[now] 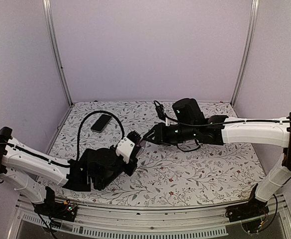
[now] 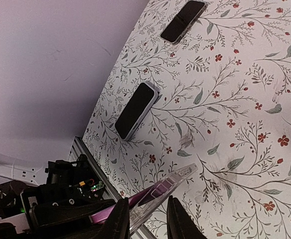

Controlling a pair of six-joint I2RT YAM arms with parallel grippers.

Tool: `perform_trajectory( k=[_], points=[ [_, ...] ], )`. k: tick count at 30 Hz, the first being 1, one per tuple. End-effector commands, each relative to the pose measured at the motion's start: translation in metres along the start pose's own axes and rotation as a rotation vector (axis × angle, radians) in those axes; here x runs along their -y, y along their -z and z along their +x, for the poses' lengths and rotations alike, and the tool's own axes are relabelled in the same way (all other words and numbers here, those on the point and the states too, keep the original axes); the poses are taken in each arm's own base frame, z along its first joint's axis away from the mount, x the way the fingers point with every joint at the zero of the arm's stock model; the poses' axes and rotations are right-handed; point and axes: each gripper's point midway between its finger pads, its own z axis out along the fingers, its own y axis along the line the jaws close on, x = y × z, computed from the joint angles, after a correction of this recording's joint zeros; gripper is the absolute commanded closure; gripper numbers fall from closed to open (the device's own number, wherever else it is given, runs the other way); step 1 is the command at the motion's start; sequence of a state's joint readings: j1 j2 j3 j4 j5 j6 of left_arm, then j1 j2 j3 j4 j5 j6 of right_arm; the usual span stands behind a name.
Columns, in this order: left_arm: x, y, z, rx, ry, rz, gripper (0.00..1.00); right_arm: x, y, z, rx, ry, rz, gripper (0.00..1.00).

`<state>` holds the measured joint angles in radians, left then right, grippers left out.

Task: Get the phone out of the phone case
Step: Remove the phone case from the phone.

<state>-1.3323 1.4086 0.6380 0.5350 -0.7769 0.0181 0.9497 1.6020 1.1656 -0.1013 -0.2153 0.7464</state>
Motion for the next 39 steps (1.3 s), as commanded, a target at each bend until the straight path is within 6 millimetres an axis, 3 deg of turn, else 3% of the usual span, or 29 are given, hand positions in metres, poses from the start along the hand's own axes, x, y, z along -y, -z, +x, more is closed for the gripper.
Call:
perform_trajectory(
  k=[1,6,15,21,39],
  points=[
    [-0.014,0.004,-0.04,0.122,0.159,-0.044,1.0,0.061,0.0,0.021,-0.049,-0.044,0.205,0.73],
    [-0.013,0.001,-0.035,0.11,0.171,-0.033,1.0,0.069,0.0,0.027,-0.064,-0.038,0.231,0.72],
    [0.008,-0.011,-0.024,0.068,0.112,0.017,1.0,0.04,-0.001,0.029,-0.113,-0.012,0.103,0.61],
    [0.011,-0.016,-0.02,0.054,0.103,0.006,1.0,0.029,-0.004,0.044,-0.16,0.017,0.084,0.59],
    [0.014,-0.025,-0.012,0.026,0.103,0.005,1.0,0.044,-0.002,0.076,-0.229,0.015,0.136,0.6]
  ],
)
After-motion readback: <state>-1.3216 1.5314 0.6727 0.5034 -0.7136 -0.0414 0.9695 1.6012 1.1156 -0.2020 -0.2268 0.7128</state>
